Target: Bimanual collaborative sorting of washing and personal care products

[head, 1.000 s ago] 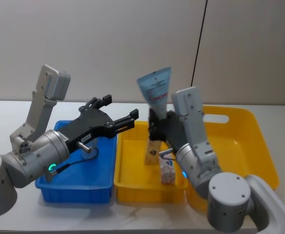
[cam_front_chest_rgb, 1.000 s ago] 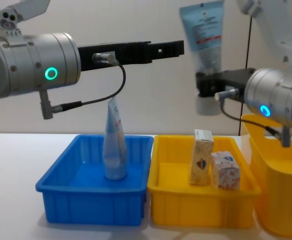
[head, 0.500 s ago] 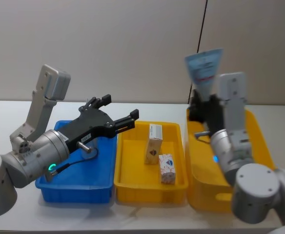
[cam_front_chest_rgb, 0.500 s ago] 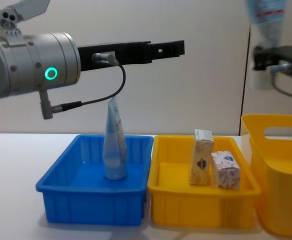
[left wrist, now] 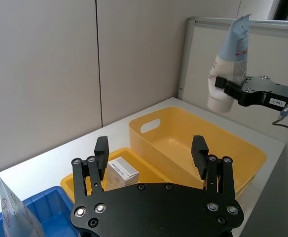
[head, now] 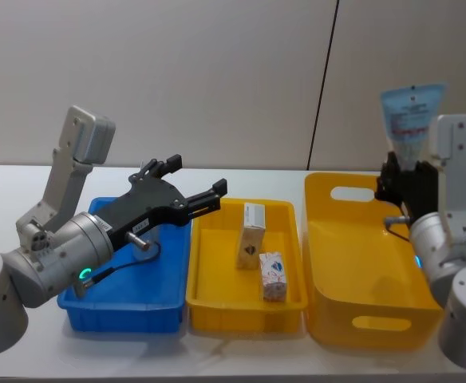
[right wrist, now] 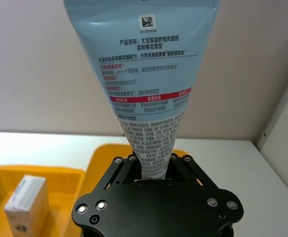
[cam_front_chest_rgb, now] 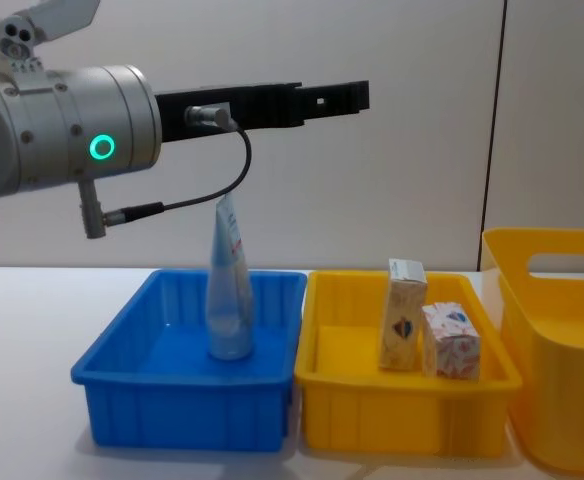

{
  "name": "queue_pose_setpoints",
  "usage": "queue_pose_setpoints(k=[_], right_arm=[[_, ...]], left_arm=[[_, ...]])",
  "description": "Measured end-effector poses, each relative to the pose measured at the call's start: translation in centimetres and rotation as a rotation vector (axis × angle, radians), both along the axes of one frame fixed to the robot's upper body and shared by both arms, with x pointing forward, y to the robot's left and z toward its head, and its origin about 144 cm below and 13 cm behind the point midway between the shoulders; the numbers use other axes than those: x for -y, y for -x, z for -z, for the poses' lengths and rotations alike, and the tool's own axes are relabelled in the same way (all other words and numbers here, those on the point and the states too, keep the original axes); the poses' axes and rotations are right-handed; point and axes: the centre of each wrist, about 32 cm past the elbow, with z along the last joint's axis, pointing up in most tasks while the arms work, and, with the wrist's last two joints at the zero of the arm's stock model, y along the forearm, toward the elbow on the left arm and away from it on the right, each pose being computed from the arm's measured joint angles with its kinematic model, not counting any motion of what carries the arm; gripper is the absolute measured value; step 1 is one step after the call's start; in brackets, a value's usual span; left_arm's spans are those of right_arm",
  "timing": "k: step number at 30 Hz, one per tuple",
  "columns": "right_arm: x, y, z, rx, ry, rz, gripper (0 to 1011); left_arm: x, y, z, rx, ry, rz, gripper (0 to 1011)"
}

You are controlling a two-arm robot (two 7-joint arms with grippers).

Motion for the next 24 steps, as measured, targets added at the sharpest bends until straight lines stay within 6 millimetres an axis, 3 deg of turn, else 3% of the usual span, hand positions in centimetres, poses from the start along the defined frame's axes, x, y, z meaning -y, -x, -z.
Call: queue_pose_setpoints(k=[14,24], right_arm=[[1.6,1.0,0.7,-0.143,0.024,-0.035,169],[1.9,0.7,2.8,-0.22,0.073,0.01,169]], left_arm=[[0.0,0.0,0.0,0.0,0.0,0.0,1001],[0.0,0.0,0.0,0.0,0.0,0.0,1001]])
